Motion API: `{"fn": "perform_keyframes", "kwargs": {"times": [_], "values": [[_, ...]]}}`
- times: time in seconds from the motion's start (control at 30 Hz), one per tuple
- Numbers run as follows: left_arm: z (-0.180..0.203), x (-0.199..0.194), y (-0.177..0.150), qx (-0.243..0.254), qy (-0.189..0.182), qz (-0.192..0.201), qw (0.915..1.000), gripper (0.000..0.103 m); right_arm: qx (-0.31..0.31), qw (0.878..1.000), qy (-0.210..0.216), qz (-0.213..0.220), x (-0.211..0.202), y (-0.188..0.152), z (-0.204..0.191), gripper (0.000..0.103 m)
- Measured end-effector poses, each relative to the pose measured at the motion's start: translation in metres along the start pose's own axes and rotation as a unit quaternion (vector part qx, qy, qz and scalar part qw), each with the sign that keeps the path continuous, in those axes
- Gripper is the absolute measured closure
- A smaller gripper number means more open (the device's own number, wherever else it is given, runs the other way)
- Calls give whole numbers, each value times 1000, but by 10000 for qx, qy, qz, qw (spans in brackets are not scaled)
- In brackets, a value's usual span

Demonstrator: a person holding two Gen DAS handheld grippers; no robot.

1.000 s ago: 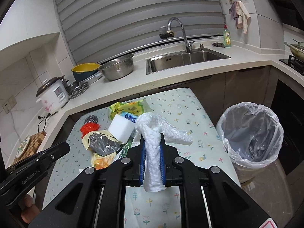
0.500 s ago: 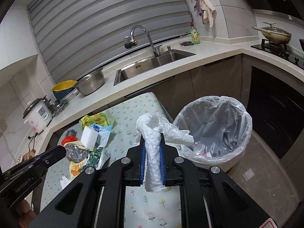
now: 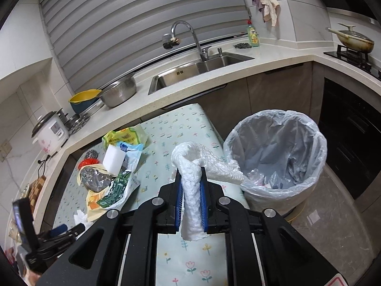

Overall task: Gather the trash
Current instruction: 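Carry both held white tissues toward the trash bin, right tool leading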

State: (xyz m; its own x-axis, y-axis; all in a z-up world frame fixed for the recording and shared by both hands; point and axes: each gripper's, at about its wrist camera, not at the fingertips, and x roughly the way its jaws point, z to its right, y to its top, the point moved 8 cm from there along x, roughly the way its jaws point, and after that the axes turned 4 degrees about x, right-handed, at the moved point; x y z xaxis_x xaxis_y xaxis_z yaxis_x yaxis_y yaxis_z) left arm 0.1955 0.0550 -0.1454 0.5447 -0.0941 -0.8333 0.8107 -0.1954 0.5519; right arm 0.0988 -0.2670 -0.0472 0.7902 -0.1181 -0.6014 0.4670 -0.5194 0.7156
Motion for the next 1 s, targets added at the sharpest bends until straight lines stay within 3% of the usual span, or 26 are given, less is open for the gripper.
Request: {"fn": "perform_keyframes", "kwargs": {"times": [0.1, 0.2, 0.3, 0.37, 0.4, 0.43, 0.77, 1.0], "values": [[-24, 25, -10, -251, 138, -259, 9993, 22, -61, 9999, 43, -72, 7, -3, -10, 91], [-33, 40, -16, -334, 178, -408, 9984, 26, -123, 9998, 49, -131, 11, -7, -16, 91], [-27, 46, -18, -355, -45, -533, 9979, 49, -143, 9998, 26, -168, 14, -8, -18, 91], [-22, 43, -17, -280, -116, -506, 9983, 69, -135, 9997, 9, -181, 15, -9, -17, 91], [-19, 41, -16, -205, -134, -503, 9984, 85, -133, 9997, 9, -181, 15, -8, -17, 91], [-17, 38, -15, -161, -165, -503, 9985, 91, -142, 9997, 15, -181, 15, -8, -17, 91], [37, -35, 16, 211, -708, 196, 9971, 93, -81, 9999, 51, -37, 9, 3, -10, 91], [109, -73, 36, 729, -1239, 526, 9882, 93, 64, 9999, 24, 158, -4, 17, 10, 91]]}}
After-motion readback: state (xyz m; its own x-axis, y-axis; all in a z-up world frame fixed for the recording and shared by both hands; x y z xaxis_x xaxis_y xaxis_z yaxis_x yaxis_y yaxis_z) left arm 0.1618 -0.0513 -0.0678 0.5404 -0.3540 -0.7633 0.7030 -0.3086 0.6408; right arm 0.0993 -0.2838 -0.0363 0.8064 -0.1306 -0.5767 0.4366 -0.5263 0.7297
